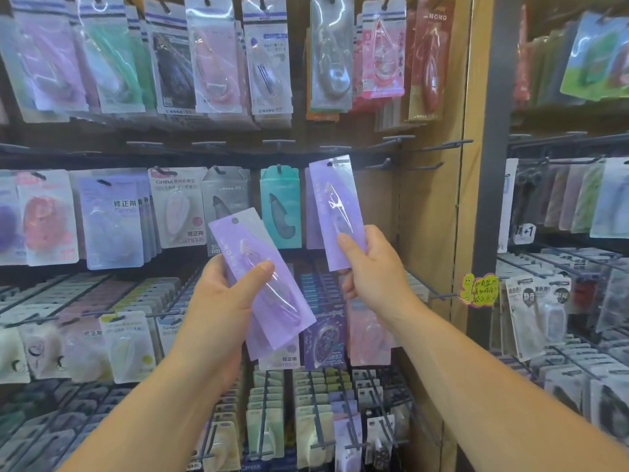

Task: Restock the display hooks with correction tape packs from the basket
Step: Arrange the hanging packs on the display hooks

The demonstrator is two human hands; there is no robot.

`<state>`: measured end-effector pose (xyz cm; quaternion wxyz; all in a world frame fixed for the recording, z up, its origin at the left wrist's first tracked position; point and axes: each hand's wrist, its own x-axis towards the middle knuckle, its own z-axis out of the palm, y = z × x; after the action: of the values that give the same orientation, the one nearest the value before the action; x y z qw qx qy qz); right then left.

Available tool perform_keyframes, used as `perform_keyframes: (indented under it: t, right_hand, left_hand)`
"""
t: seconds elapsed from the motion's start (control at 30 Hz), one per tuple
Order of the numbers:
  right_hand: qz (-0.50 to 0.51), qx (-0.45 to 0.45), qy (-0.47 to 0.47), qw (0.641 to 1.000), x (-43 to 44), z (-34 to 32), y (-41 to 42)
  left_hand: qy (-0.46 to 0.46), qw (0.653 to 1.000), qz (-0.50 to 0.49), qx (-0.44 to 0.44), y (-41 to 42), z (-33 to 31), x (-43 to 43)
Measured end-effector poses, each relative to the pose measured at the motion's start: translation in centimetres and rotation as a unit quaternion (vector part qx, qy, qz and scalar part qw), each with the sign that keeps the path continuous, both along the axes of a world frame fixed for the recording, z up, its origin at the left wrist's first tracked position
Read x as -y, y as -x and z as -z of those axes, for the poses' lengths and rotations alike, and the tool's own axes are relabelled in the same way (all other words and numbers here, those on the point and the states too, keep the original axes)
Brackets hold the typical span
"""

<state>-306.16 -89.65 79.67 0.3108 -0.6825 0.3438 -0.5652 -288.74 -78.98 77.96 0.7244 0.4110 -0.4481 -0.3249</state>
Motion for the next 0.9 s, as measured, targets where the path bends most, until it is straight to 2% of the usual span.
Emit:
perform_keyframes:
  t: [0.13,0.3,0.5,0.6,0.9]
  right_hand:
    - [0.022,-0.001,0.004,1.0,0.5,0.4,-0.1]
    - [0.045,0.042,0.012,0.998,0.7,0.9,-0.4]
    - [0.021,0.052,-0.04,0.998,1.6,0.8,-1.2]
    - [0.007,0.022,-0.071,0.997,2.7,-0.3,-1.7]
    - [0.049,-0.113,-0.15,0.981,7.9,-2.9,-3.1]
  left_hand:
    - [0.002,1.0,0.007,0.001,-0.6,-0.2,-0.5]
    - [0.021,1.0,-0.005,0.01,-1.1,-0.3,-0.6]
    - [0.02,1.0,-0.01,0.014,-1.7,-0.1,-0.8]
    - [0.014,1.0,-0.009,0.014,-1.8,0.2,-1.0]
    - [0.018,1.0,0.005,0.017,-2.1,0.7,-1.8]
